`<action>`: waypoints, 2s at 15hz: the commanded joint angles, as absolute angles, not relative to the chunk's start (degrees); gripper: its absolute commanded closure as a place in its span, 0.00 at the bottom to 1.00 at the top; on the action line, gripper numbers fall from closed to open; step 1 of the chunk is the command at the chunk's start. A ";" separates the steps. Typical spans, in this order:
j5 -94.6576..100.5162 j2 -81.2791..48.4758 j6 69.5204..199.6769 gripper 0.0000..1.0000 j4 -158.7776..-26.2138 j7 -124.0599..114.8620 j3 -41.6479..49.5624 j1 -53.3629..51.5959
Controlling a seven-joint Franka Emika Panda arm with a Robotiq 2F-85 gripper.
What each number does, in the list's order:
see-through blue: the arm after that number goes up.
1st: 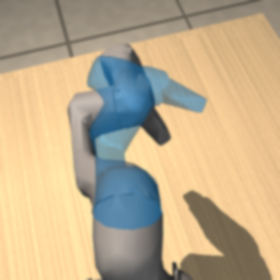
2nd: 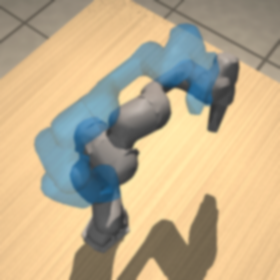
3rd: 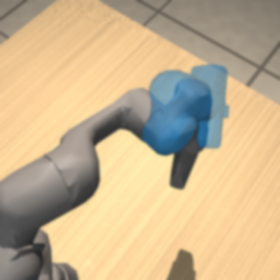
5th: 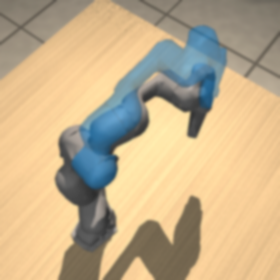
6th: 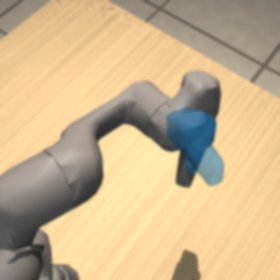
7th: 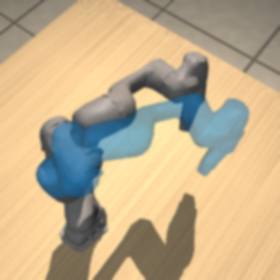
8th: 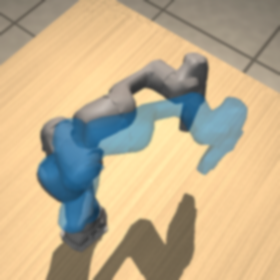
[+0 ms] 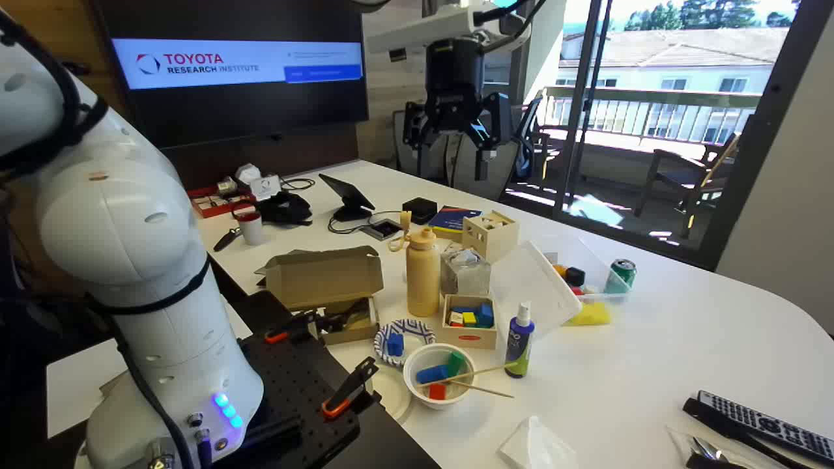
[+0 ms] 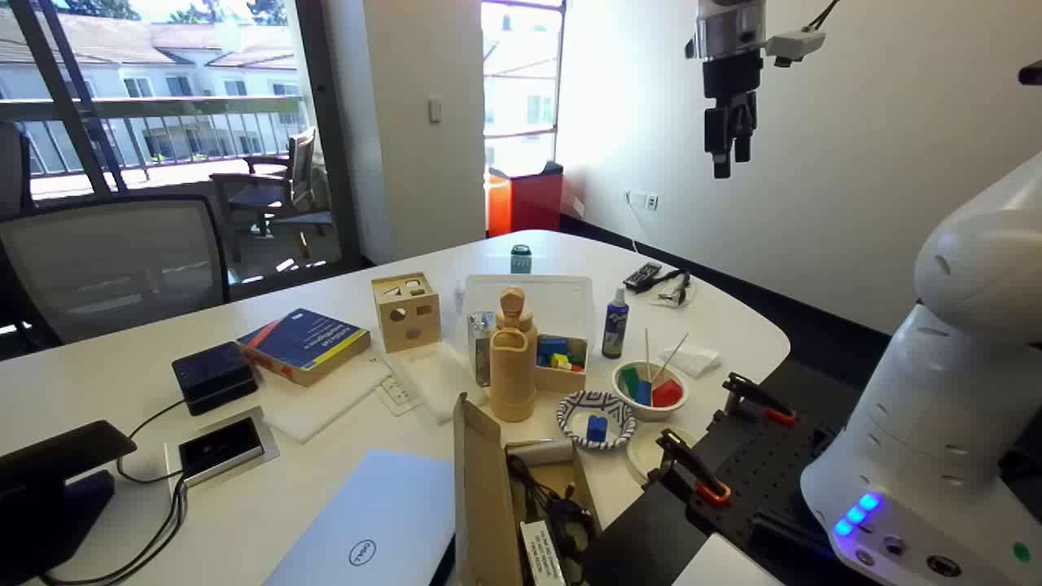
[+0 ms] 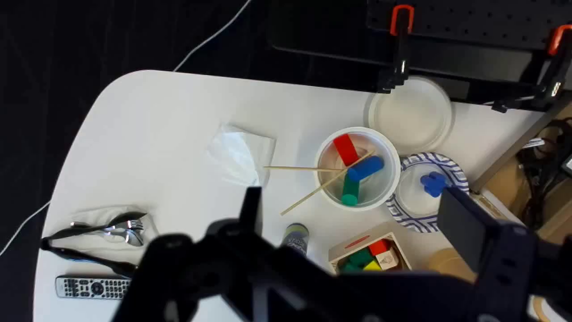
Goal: Remove the clear lid from the blue bottle.
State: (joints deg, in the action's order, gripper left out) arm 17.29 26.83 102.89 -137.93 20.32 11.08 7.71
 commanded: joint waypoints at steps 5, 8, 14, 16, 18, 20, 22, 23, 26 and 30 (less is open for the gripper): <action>16.25 21.59 102.46 0.00 -134.88 13.73 9.67 7.48; 9.18 13.09 108.47 0.00 -131.57 5.32 8.75 6.03; 0.70 -1.49 123.34 0.00 -126.88 -12.11 6.33 6.06; 0.66 -4.87 126.18 0.00 -126.10 -17.96 6.70 6.13; 0.65 -7.20 128.55 0.00 -126.19 -23.44 7.47 6.11; 0.14 -8.40 130.75 0.00 -126.86 -27.51 8.32 6.11; -0.95 -10.02 133.94 0.00 -127.72 -29.09 9.17 6.68; -2.10 -10.95 135.66 0.00 -128.00 -29.00 9.52 7.02; -5.05 -13.75 140.12 0.00 -128.23 -27.54 10.73 8.00; -8.77 -17.92 144.16 0.00 -127.55 -25.86 11.63 9.51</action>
State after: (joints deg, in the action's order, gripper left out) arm -5.72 -15.69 141.48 -127.96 -27.27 11.30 8.62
